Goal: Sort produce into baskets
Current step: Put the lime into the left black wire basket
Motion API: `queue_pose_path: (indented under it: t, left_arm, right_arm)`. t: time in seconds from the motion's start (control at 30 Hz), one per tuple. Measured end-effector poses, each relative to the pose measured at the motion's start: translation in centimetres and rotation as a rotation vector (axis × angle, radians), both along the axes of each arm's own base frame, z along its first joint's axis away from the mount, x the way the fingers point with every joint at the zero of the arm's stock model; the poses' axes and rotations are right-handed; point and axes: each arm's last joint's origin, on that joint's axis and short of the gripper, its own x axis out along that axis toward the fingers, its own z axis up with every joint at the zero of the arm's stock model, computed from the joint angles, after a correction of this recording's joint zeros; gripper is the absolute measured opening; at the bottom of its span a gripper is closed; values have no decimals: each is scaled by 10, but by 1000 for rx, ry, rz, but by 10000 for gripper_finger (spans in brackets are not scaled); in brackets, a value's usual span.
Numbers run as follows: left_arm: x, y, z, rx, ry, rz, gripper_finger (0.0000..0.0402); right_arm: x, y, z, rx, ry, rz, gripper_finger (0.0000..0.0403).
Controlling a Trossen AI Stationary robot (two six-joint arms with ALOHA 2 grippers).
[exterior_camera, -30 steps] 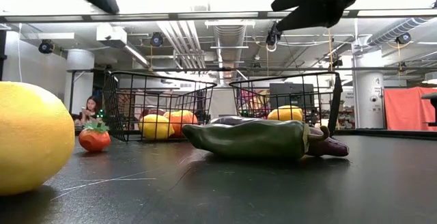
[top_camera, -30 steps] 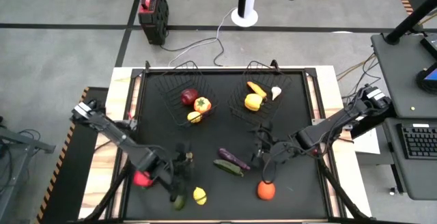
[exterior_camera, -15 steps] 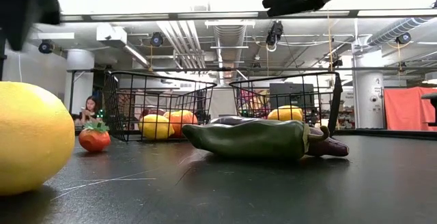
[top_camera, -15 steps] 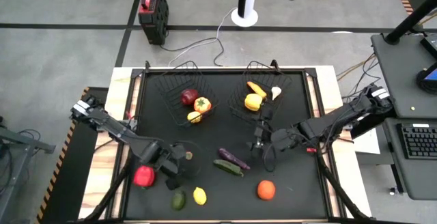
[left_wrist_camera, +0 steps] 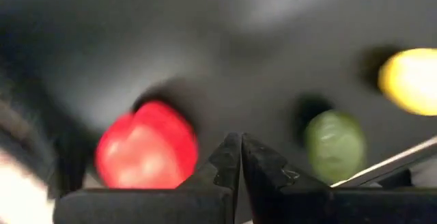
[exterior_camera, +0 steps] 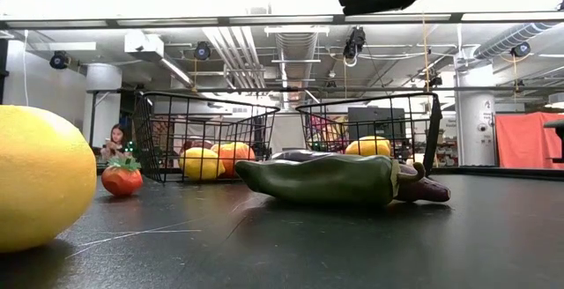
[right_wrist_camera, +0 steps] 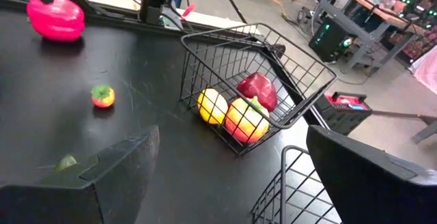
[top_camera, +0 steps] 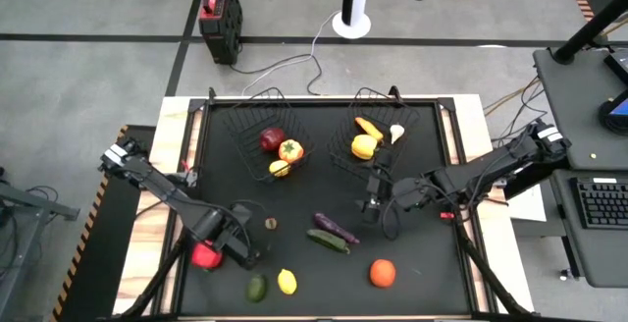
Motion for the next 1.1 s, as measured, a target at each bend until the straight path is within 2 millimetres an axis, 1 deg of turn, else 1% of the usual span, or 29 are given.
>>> queue_pose_path:
  t: [0.07, 0.13, 0.3, 0.53, 0.7, 0.8, 0.9, 1.0, 1.1]
  left_arm:
    - [-5, -1, 0, -3, 55, 45, 0]
    - [-10, -4, 0, -1, 89, 49, 0]
    - [-18, -11, 3, -13, 125, 60, 0]
    - [-16, -15, 8, 14, 53, 71, 0]
    - [-12, -20, 8, -32, 3, 57, 0]
    - [-7, -27, 9, -84, -62, 19, 2]
    - [-1, -36, 11, -150, -166, -21, 16]
    - [6, -44, 13, -194, -268, -12, 43]
    - [12, -49, 9, -214, -270, 49, 76]
  right_arm:
    - [0, 0, -1, 6, 0, -1, 364]
    - [0, 0, -1, 9, 0, -3, 364]
    - [0, 0, -2, 8, 2, -2, 364]
    - [0, 0, -2, -9, 9, 4, 364]
    - [0, 0, -2, -11, 10, 4, 364]
    - [0, 0, -2, -9, 9, 3, 364]
    - [0, 0, -2, -7, 9, 3, 364]
    - [0, 0, -2, -5, 8, 2, 364]
    - [0, 0, -3, 5, 10, 14, 364]
